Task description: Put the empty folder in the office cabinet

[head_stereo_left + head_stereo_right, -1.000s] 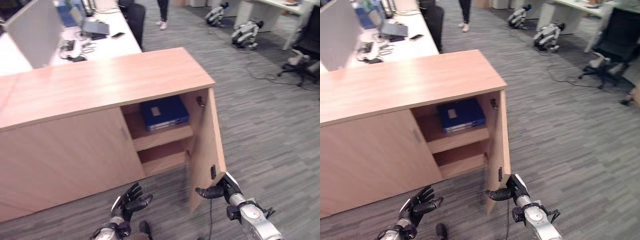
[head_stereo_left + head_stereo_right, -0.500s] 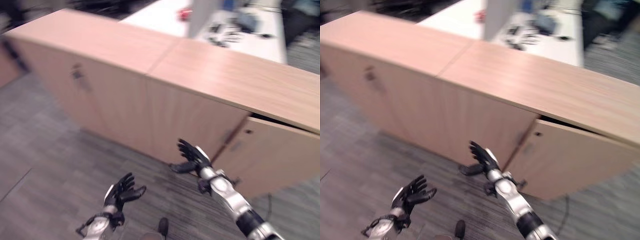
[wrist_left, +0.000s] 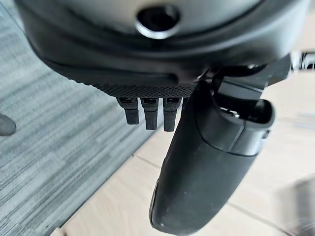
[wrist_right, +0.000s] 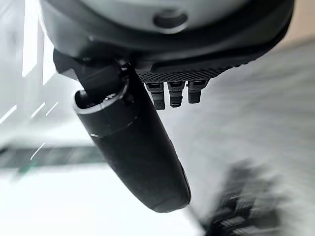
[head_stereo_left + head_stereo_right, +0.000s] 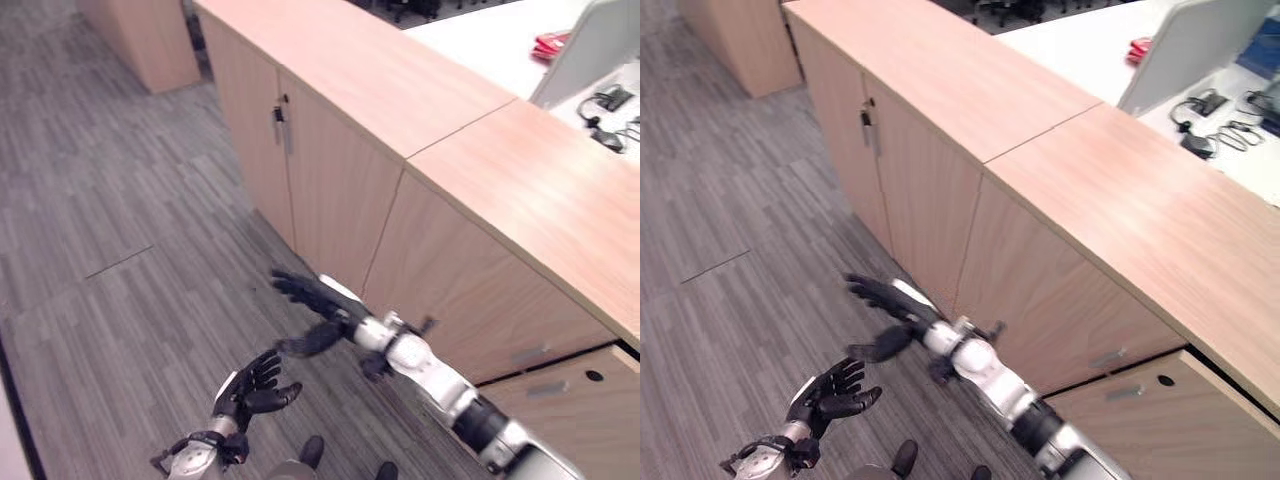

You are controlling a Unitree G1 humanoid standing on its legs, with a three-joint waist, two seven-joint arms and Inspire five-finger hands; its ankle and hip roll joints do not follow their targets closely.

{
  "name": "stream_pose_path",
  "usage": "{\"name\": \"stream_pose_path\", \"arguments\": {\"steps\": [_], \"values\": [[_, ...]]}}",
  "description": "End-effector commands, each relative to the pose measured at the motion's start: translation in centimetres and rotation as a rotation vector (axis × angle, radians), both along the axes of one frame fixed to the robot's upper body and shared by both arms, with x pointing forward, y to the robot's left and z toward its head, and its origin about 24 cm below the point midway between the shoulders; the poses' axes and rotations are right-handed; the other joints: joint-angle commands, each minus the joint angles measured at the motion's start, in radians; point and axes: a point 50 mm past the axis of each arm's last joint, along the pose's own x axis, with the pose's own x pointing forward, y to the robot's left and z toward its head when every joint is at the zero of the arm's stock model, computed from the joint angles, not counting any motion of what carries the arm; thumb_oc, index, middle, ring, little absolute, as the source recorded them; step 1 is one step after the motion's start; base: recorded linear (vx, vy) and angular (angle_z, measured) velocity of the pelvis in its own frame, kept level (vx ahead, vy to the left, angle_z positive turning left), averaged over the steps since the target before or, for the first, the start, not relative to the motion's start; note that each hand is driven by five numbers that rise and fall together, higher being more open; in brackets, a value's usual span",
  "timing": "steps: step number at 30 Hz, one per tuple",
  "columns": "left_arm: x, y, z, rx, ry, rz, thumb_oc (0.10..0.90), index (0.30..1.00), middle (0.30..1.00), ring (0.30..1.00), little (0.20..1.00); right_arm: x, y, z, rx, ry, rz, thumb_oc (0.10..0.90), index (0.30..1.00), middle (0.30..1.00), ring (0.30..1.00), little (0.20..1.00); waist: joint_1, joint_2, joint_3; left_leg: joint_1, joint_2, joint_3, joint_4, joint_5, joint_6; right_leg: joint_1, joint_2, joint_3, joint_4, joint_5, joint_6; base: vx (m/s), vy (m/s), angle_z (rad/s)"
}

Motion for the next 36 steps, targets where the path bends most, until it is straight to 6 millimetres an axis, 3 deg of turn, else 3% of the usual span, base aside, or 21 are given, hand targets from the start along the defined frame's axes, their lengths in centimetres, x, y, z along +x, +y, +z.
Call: {"name": "stream_pose_path", "arguments": {"steps": [1, 2, 3, 4, 5, 6, 10, 11, 12, 16, 19, 26, 36], "values": [[2.6, -0.1, 2.7, 0.008, -0.186, -0.041, 0.8, 0.9, 0.9, 0.9, 0.9, -0.3, -0.2, 1.4, 0.031, -0.097, 0.023, 0.8, 0.9, 0.9, 0.9, 0.9, -0.034, 0.036, -0.051, 0.028, 0.031, 0.053, -0.001, -0.081, -0.005, 0.026, -0.01, -0.023, 0.044, -0.063, 0.063, 0.01, -0.041, -0.35], [2.5, 0.0, 2.7, 0.004, -0.189, -0.026, 0.8, 0.9, 0.9, 0.9, 0.9, -1.8, -3.2, -1.3, -0.016, 0.005, -0.1, 0.8, 0.9, 0.9, 0.9, 0.9, -0.064, 0.042, -0.056, 0.033, 0.036, 0.069, -0.004, -0.084, -0.008, 0.027, -0.009, -0.014, 0.032, -0.058, 0.062, 0.0, -0.02, -0.28], [2.5, -0.1, 2.7, 0.003, -0.188, -0.027, 0.8, 0.9, 0.9, 0.9, 0.9, -1.8, -3.2, -1.4, -0.017, 0.006, -0.101, 0.8, 0.9, 0.9, 0.9, 0.9, -0.062, 0.042, -0.056, 0.034, 0.036, 0.07, -0.005, -0.084, -0.008, 0.027, -0.008, -0.013, 0.031, -0.058, 0.062, 0.01, -0.047, -0.42], [2.4, 0.0, 2.7, -0.007, -0.192, -0.016, 0.8, 0.9, 0.9, 0.9, 0.9, -3.3, -5.7, -3.6, -0.055, 0.098, -0.208, 0.8, 0.9, 0.9, 0.9, 0.9, -0.084, 0.047, -0.061, 0.041, 0.041, 0.09, -0.007, -0.088, -0.011, 0.028, -0.005, -0.002, 0.018, -0.053, 0.062, 0.01, -0.028, -0.48], [2.4, 0.0, 2.7, -0.007, -0.192, -0.016, 0.8, 0.9, 0.9, 0.9, 0.9, -3.3, -5.7, -3.6, -0.055, 0.098, -0.208, 0.8, 0.9, 0.9, 0.9, 0.9, -0.083, 0.047, -0.061, 0.041, 0.041, 0.091, -0.007, -0.088, -0.011, 0.028, -0.005, -0.001, 0.018, -0.053, 0.062, 0.01, -0.067, -0.48], [2.3, 0.1, 2.6, -0.023, -0.192, -0.002, 0.8, 0.9, 0.9, 0.9, 0.9, -5.1, -8.1, -5.8, -0.078, 0.2, -0.332, 0.8, 0.9, 0.9, 0.9, 0.9, -0.105, 0.051, -0.065, 0.047, 0.046, 0.112, -0.008, -0.091, -0.012, 0.027, -0.003, 0.011, 0.01, -0.047, 0.063, 0.01, -0.045, -0.44], [2.0, 0.0, 2.6, -0.061, -0.191, 0.015, 0.8, 0.9, 0.9, 0.9, 0.9, -8.4, -11.8, -9.7, -0.161, 0.396, -0.52, 0.8, 0.9, 0.9, 0.9, 0.9, -0.128, 0.06, -0.069, 0.056, 0.055, 0.152, -0.008, -0.097, -0.015, 0.022, 0.001, 0.034, 0.001, -0.04, 0.064, 0.0, -0.056, -0.43], [1.9, -0.1, 2.4, -0.073, -0.185, 0.018, 0.8, 0.9, 0.9, 0.9, 0.9, -10.2, -13.2, -11.3, -0.208, 0.495, -0.61, 0.8, 0.9, 0.9, 0.9, 0.9, -0.135, 0.065, -0.071, 0.059, 0.059, 0.166, -0.008, -0.099, -0.016, 0.02, 0.003, 0.04, -0.001, -0.041, 0.064, 0.0, -0.043, -0.31], [1.9, -0.1, 2.4, -0.073, -0.185, 0.017, 0.8, 0.9, 0.9, 0.9, 0.9, -10.2, -13.2, -11.3, -0.207, 0.494, -0.61, 0.8, 0.9, 0.9, 0.9, 0.9, -0.134, 0.065, -0.07, 0.06, 0.059, 0.167, -0.008, -0.099, -0.016, 0.02, 0.004, 0.041, -0.001, -0.041, 0.064, 0.0, -0.046, -0.25], [2.0, -0.7, 2.1, -0.093, -0.172, 0.008, 0.8, 0.9, 0.9, 0.9, 0.9, -13.8, -14.6, -13.8, -0.195, 0.692, -0.791, 0.8, 0.9, 0.9, 0.9, 0.9, -0.146, 0.077, -0.073, 0.073, 0.064, 0.189, -0.008, -0.106, -0.017, 0.022, 0.007, 0.055, -0.001, -0.043, 0.062, 0.01, -0.022, -0.18], [1.9, -1.1, 1.7, -0.102, -0.152, 0.002, 0.8, 0.9, 0.9, 0.9, 0.9, -15.3, -14.7, -14.7, -0.178, 0.779, -0.868, 0.8, 0.9, 0.9, 0.9, 0.9, -0.156, 0.087, -0.075, 0.082, 0.067, 0.199, -0.008, -0.109, -0.017, 0.024, 0.01, 0.065, -0.001, -0.045, 0.061, 0.01, -0.024, -0.16], [1.1, -1.4, 0.0, 0.024, -0.055, -0.08, 0.8, 0.9, 0.9, 0.9, 0.9, -14.2, -13.8, -14.8, -0.134, 0.785, -0.882, 0.8, 0.9, 0.9, 0.9, 0.9, -0.166, 0.11, -0.075, 0.102, 0.071, 0.24, -0.008, -0.119, -0.014, 0.015, 0.009, 0.096, -0.001, -0.04, 0.066, 0.01, 0.002, -0.19], [-0.3, -1.0, -2.4, 0.185, 0.084, -0.164, 0.8, 0.9, 0.9, 0.9, 0.9, -12.6, -13.2, -14.1, -0.175, 0.71, -0.779, 0.8, 0.9, 0.9, 0.9, 0.9, -0.189, 0.118, -0.076, 0.11, 0.067, 0.246, -0.008, -0.125, -0.012, 0.017, -0.002, 0.117, -0.001, -0.037, 0.069, 0.01, 0.006, -0.12]]}}
